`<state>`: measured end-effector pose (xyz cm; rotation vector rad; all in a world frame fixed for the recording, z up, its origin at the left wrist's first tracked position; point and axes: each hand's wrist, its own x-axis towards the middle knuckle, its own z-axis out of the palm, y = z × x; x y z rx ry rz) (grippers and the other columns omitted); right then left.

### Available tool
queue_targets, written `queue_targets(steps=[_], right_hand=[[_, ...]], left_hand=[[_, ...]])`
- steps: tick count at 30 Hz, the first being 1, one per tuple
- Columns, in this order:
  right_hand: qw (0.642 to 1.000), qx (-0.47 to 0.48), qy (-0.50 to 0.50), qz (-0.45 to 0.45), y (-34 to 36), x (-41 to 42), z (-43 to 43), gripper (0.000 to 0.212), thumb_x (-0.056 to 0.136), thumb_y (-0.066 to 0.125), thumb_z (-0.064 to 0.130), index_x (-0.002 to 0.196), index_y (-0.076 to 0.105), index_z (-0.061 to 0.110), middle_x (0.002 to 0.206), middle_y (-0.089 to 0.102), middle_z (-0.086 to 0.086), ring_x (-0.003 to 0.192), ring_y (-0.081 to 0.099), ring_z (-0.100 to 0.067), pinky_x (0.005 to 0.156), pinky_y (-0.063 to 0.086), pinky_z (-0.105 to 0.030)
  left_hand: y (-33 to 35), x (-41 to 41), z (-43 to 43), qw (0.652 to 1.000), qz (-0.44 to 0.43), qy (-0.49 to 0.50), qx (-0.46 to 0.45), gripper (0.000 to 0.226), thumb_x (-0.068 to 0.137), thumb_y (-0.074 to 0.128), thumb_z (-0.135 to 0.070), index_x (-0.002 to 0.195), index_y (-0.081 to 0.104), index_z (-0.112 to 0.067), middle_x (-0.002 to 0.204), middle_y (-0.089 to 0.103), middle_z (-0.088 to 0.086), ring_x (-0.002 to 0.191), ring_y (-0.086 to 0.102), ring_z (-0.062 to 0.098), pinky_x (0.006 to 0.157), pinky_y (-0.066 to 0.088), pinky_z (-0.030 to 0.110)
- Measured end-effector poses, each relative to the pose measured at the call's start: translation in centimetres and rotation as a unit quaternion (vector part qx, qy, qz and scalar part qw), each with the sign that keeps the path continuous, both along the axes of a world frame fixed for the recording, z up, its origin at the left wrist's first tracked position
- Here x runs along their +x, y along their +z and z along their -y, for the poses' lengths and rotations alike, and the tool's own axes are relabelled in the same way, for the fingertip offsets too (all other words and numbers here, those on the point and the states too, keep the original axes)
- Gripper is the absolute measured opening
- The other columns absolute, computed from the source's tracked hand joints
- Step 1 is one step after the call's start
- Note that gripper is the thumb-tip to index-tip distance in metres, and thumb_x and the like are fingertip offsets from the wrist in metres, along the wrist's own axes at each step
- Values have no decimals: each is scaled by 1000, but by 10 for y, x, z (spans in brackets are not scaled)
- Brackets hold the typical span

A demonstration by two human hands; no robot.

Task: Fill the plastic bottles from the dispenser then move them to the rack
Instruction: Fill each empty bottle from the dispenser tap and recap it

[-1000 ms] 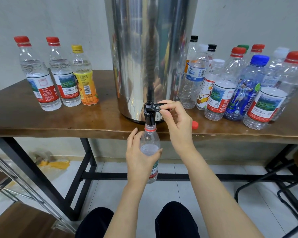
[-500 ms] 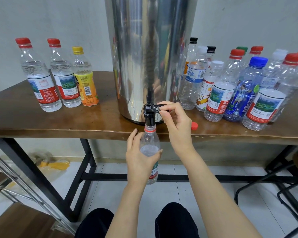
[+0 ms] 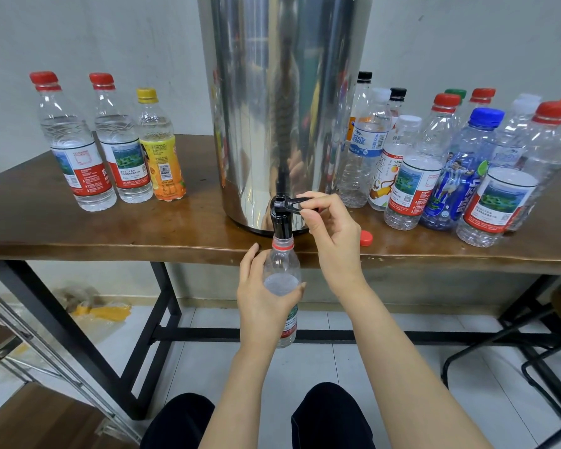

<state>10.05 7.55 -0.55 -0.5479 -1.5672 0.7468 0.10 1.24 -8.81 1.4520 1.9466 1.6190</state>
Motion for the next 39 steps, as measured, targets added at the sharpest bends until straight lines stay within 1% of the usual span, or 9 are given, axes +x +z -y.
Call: queue_targets(steps=[3,7,9,11,14,19,22,31,39], right_hand=[[1000,-1,1,-5,0,0,0,10,92,59,26,93,63,35,109,67,18,103,64,-15,86,51,-35],[1000,-7,3,-12,0,-1,-1,7,91,59,28,92,63,33,108,68,16,104,64,-16,84,52,-36],[1000,-6,3,-11,-1,-1,-1,7,91,59,28,92,63,33,108,68,16,104,64,-16,85,52,-36],[1000,-4,3,-11,-1,-1,-1,7,91,59,28,93,63,33,108,68,16,104,64,-15,86,52,-36],[1000,-5,3,-9,-1,-1,-2,7,91,59,28,93,63,34,109,67,17,104,64,-15,85,52,-34],[1000,-2,4,-10,-1,-1,-2,8,92,59,26,94,64,32,109,68,15,105,64,-15,87,51,-35],[1000,-4,5,-9,-1,0,-2,9,91,59,27,94,63,34,109,68,16,106,64,-16,87,52,-36],[1000,-5,6,-2,0,0,-2,7,91,59,28,94,63,34,109,68,16,104,64,-13,84,52,-33],[1000,-1,11,-8,-1,0,-3,5,92,59,29,94,63,30,110,69,6,106,64,-17,86,50,-35]], left_hand=[[0,0,-1,1000,2,1,1,79,68,89,-26,137,51,-17,151,38,-5,124,30,-6,91,19,-2],[-1,-1,-1,1000,4,2,1,78,68,89,-26,136,52,-17,150,39,-4,124,32,-5,90,19,-4],[-1,-1,-1,1000,5,2,3,78,68,89,-26,136,52,-16,150,39,-4,125,33,-4,95,20,0],[0,0,-1,1000,6,4,1,79,68,89,-26,137,51,-16,151,38,-3,129,35,1,102,25,11],[2,2,-1,1000,8,9,-4,79,69,88,-27,138,51,-16,152,38,-3,134,38,10,105,28,21],[2,2,-1,1000,6,5,0,78,69,88,-27,137,51,-17,151,38,-5,125,32,-2,103,27,19],[2,2,-1,1000,10,4,0,77,69,88,-26,136,52,-18,151,38,-6,123,31,-5,102,27,17],[1,4,-2,1000,10,12,-3,78,69,88,-27,137,51,-19,151,38,-6,122,32,-5,102,28,18],[2,5,-2,1000,14,18,0,80,68,88,-27,138,50,-17,151,39,-4,124,33,-2,103,30,21]])
